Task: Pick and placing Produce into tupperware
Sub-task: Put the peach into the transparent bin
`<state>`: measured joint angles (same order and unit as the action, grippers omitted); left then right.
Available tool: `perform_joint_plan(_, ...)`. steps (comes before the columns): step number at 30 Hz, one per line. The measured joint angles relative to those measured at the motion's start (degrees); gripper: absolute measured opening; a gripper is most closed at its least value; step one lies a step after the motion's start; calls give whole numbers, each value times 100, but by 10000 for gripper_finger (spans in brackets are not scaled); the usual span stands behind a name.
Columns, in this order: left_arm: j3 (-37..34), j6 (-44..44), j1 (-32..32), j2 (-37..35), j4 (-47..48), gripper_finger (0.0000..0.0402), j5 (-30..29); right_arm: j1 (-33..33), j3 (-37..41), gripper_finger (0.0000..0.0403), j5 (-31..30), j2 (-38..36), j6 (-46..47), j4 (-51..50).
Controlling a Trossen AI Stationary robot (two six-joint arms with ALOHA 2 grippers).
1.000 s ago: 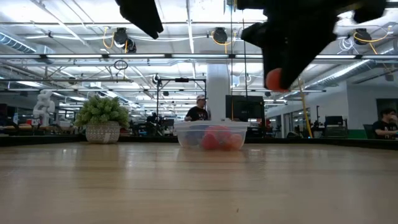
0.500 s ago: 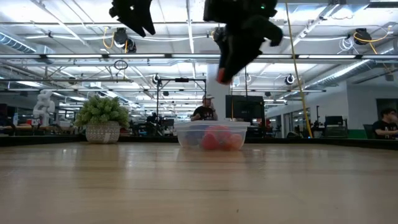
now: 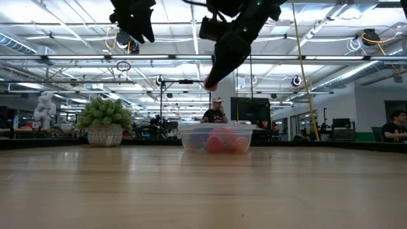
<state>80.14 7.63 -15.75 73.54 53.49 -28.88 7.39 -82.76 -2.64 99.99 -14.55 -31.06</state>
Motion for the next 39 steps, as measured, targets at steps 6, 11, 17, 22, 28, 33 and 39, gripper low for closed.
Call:
perform_joint_plan(6, -4, -45, -155, -5, -2, 294, 19, 204, 206, 121, 295, 54, 80, 112)
perform_joint_plan(11, -4, -45, -229, -5, -2, 294, 68, 279, 449, 121, 296, 57, 188, 105)
perform_joint_plan(17, -4, -8, -234, -3, -9, 294, 89, 307, 732, 121, 359, 61, 191, 386)
perform_joint_plan(22, -4, 3, -234, -3, -11, 294, 89, 326, 959, 121, 467, 61, 184, 870)
perform_joint_plan(28, -4, 14, -234, -3, -15, 294, 92, 525, 1063, 121, 486, 61, 189, 939)
perform_joint_plan(33, -4, 14, -234, -3, -17, 294, 92, 731, 1091, 121, 760, 61, 353, 895)
perform_joint_plan(39, -4, 10, -234, -3, -20, 294, 92, 766, 1091, 121, 901, 61, 379, 897)
